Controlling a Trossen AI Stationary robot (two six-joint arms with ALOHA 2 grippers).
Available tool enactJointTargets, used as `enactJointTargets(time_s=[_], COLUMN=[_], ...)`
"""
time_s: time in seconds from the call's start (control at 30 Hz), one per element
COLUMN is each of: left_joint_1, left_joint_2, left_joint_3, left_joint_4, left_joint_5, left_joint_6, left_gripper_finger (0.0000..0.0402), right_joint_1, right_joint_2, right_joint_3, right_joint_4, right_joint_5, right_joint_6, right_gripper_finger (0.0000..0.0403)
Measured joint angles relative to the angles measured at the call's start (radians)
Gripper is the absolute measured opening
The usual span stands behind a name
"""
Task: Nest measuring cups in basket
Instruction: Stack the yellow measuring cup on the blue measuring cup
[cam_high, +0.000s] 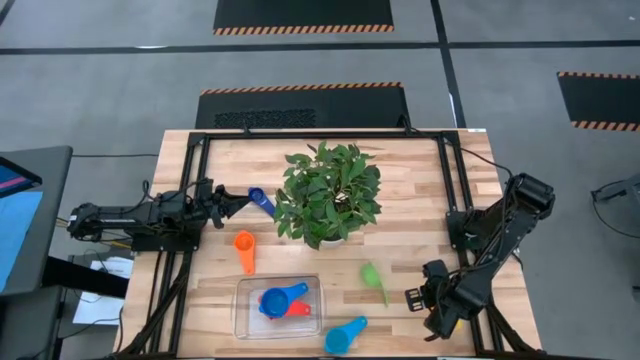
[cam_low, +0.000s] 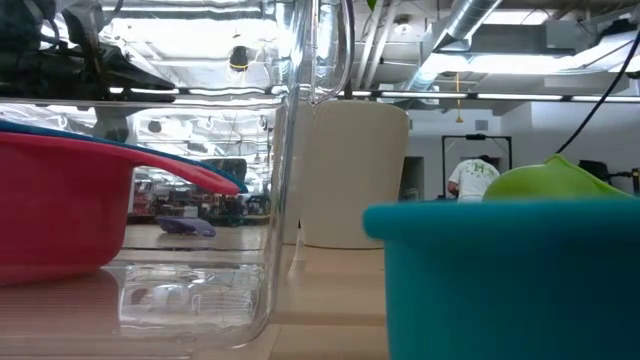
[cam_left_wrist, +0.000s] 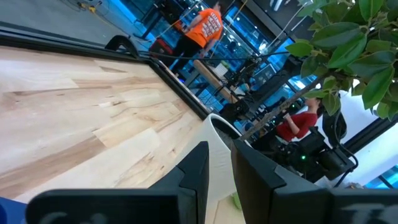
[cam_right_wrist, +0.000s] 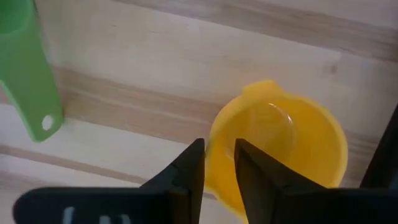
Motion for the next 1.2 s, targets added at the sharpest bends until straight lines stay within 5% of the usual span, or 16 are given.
enactJointTargets(time_s=[1.2], left_joint_1=[0.000], left_joint_2=[0.000], left_joint_3=[0.000], left_joint_4=[0.000], left_joint_5=[0.008], left_joint_6=[0.025], left_gripper_finger=[0.0059], right_joint_1=[-0.027], right_joint_2=[0.055], right_joint_3=[-0.008], right_joint_4=[0.028], right_joint_5=[-0.035], right_joint_6=[-0.099], right_gripper_finger=[0.0129])
